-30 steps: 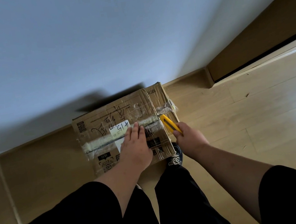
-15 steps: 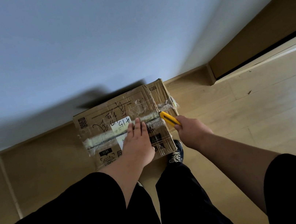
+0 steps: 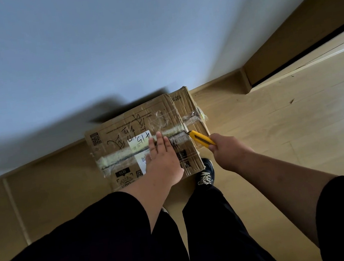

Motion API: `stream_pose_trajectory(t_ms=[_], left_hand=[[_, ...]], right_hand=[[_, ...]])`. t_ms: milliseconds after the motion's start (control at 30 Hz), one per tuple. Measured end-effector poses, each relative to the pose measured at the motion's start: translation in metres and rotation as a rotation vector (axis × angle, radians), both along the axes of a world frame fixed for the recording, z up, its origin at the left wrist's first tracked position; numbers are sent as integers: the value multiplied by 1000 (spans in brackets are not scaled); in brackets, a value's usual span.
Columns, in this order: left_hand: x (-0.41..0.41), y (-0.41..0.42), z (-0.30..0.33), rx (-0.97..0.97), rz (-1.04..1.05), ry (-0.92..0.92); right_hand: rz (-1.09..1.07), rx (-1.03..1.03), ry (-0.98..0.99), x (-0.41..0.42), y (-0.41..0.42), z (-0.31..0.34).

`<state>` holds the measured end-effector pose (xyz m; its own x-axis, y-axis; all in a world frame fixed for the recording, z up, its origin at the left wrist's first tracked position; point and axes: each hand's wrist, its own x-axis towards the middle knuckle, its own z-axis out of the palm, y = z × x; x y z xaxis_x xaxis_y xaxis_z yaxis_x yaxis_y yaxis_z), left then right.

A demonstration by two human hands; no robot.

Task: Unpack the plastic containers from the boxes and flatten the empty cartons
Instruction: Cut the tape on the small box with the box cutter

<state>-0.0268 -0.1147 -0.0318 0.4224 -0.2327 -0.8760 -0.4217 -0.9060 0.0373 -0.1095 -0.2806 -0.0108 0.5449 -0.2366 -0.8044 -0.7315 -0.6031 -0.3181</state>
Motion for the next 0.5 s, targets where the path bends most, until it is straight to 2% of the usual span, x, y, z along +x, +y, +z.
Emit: stream_pose_trajectory(t_ms=[233, 500], left_hand=[[-4, 12, -4, -67, -47, -126], [-7, 17, -9, -75, -70, -163]], right_hand=[[-83, 8, -68, -13, 13, -5], [-84, -1, -94, -11, 9, -12]])
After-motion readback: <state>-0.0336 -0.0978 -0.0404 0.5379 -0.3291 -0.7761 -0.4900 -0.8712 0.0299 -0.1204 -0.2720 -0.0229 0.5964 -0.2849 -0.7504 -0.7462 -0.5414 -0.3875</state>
